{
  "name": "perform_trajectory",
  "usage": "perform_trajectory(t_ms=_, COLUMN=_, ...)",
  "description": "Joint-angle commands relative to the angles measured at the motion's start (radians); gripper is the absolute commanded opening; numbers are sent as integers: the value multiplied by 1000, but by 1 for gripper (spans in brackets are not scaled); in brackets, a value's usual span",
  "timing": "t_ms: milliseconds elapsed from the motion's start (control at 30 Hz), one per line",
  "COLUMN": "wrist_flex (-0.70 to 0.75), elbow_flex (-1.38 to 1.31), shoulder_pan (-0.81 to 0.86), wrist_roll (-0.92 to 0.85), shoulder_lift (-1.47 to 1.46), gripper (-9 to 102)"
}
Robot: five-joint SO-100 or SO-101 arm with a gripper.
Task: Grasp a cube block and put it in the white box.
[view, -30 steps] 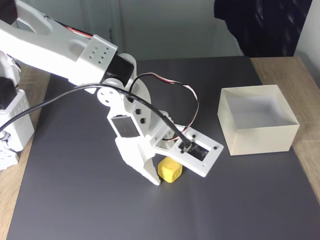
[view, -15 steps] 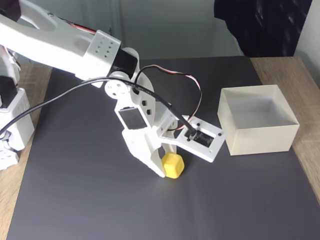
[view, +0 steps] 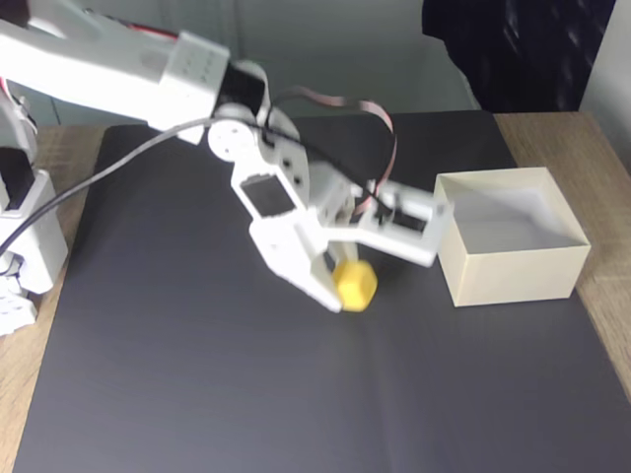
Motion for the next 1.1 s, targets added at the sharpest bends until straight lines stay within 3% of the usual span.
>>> perform_trajectory(t_ms=0, wrist_flex=6, elbow_flex=-26, shoulder_pan=-57, wrist_roll=-9, shoulder_lift=126, gripper=0)
perform_trajectory(t_ms=200, wrist_flex=-41, elbow_flex=-32, shoulder_pan=-141, wrist_roll=-37, shoulder_lift=276, gripper=0)
perform_trajectory(t_ms=433, wrist_flex=-229, elbow_flex=-46, shoulder_pan=-169, wrist_roll=-38, shoulder_lift=334, gripper=0)
perform_trajectory(t_ms=700, wrist_flex=-327, elbow_flex=-227, shoulder_pan=-163, wrist_roll=-21, shoulder_lift=166, gripper=1)
perform_trajectory(t_ms=1067, wrist_flex=-319, elbow_flex=-615, shoulder_pan=-121, wrist_roll=-34, shoulder_lift=-207, gripper=2)
